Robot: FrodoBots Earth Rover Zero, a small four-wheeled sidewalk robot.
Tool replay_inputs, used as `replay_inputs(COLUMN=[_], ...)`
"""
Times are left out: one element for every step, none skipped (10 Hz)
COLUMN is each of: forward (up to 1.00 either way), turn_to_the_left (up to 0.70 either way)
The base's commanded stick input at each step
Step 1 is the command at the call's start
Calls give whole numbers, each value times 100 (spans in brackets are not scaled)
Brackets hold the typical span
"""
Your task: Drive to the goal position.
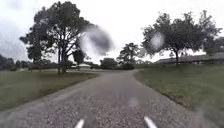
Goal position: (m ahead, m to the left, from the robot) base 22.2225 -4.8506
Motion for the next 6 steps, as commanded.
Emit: replay_inputs(forward=[70, 70, 70, 70, 70, 70], turn_to_the_left=[0, 0, 0, 0, 0, 0])
